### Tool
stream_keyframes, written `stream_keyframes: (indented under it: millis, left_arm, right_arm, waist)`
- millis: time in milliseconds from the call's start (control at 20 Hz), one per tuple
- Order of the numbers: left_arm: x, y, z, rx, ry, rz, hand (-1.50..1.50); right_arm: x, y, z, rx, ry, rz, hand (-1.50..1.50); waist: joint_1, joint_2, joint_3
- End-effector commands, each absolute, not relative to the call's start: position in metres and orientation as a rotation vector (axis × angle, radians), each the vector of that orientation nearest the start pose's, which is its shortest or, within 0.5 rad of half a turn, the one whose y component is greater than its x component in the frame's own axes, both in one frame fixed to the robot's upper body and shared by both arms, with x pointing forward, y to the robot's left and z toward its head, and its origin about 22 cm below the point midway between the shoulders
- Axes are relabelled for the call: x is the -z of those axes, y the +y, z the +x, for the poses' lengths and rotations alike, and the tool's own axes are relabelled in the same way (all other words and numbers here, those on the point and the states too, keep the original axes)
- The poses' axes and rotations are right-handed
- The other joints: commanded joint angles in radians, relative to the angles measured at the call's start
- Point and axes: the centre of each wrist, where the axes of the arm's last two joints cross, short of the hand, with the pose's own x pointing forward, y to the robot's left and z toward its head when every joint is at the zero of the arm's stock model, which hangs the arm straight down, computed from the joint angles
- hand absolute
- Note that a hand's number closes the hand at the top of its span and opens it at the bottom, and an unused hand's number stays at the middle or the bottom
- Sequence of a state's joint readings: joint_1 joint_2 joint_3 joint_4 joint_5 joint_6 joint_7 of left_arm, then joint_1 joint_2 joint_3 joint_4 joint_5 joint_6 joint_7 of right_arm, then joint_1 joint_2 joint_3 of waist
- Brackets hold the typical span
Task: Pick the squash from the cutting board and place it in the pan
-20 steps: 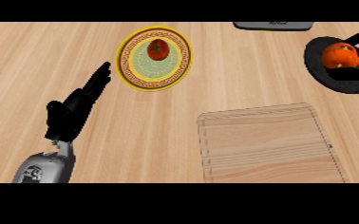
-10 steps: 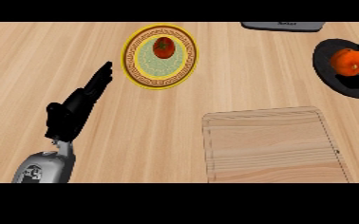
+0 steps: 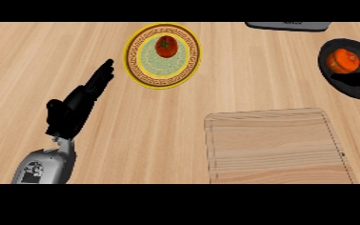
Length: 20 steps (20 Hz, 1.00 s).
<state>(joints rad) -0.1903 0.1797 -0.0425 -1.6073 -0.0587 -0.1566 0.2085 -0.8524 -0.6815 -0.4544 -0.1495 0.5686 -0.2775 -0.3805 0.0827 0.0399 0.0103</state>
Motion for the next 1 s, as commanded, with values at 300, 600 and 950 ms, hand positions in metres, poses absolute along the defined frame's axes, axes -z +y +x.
stream_keyframes:
  millis: [300,600,950]
  left_arm:
    - [-0.059,0.233,0.281,0.400,-1.536,0.052,0.00]
    - [-0.058,0.237,0.278,0.386,-1.532,0.054,0.00]
    - [-0.054,0.230,0.281,0.377,-1.523,0.050,0.00]
  right_arm:
    - [-0.086,-0.486,0.354,0.128,-1.606,-0.725,-1.50]
    - [-0.057,-0.518,0.309,0.126,-1.648,-0.598,-1.50]
    - [-0.054,-0.547,0.272,0.089,-1.800,-0.545,-1.50]
  waist:
    - [-0.018,-0.001,0.002]
    - [-0.024,-0.007,0.001]
    - [-0.044,-0.014,-0.001]
